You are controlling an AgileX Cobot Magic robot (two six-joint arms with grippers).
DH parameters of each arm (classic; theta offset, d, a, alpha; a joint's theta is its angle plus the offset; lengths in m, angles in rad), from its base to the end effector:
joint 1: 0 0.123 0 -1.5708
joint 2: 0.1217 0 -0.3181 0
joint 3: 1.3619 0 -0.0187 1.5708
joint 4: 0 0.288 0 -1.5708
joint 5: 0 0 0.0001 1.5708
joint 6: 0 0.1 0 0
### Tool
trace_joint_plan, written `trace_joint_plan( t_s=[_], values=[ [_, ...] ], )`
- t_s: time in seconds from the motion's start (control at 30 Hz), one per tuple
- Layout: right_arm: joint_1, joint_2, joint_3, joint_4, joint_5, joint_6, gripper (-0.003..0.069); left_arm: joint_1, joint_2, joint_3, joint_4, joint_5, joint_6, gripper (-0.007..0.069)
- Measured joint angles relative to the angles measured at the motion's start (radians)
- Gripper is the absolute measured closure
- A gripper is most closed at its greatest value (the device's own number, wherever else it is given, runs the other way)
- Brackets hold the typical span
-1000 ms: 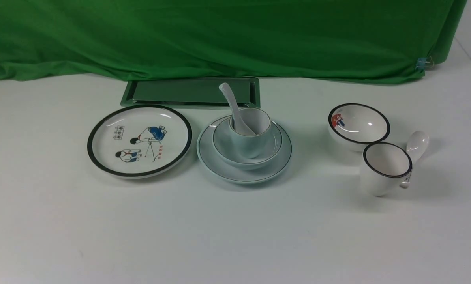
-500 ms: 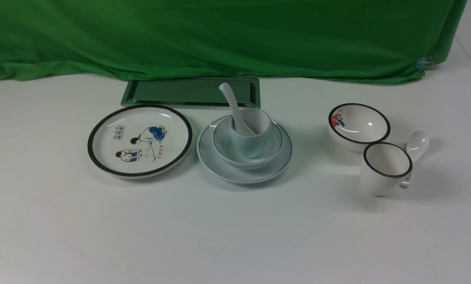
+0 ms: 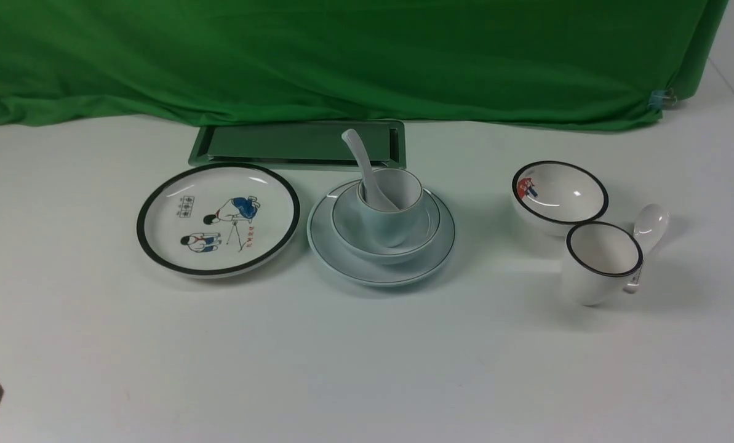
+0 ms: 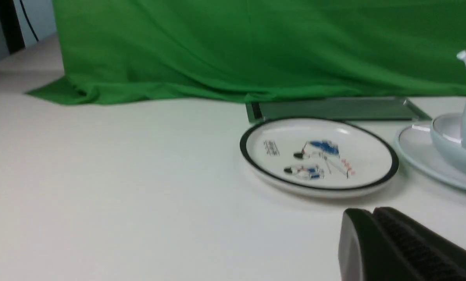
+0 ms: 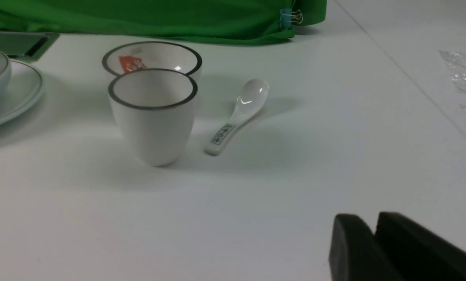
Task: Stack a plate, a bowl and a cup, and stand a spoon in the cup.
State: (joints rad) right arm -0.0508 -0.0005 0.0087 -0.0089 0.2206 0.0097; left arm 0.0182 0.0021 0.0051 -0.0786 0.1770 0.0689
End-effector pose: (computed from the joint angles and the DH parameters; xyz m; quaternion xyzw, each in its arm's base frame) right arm 0.0687 -0.0037 0.1886 0.0202 0.7551 -0.0170 0.6551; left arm 0.0694 -0.0001 0.1942 -0.0052 0.7404 -0.0019 0.6722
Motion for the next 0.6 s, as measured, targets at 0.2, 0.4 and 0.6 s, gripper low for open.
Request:
trace_joint_plan(
  t_s=[0.2, 0.4, 0.6],
  values=[
    [0.000, 0.000, 0.000, 0.000, 0.000, 0.000, 0.0516, 0.016, 0.000, 0.002, -0.024, 0.084, 0.025, 0.0653],
    [0.000, 0.000, 0.000, 0.000, 0.000, 0.000, 0.0508, 0.063, 0.000, 0.002, -0.042, 0.080, 0.035, 0.0653],
    [0.000, 0.000, 0.000, 0.000, 0.000, 0.000, 0.0498, 0.064, 0.000, 0.002, -0.006, 0.065, 0.037, 0.0653]
  ],
)
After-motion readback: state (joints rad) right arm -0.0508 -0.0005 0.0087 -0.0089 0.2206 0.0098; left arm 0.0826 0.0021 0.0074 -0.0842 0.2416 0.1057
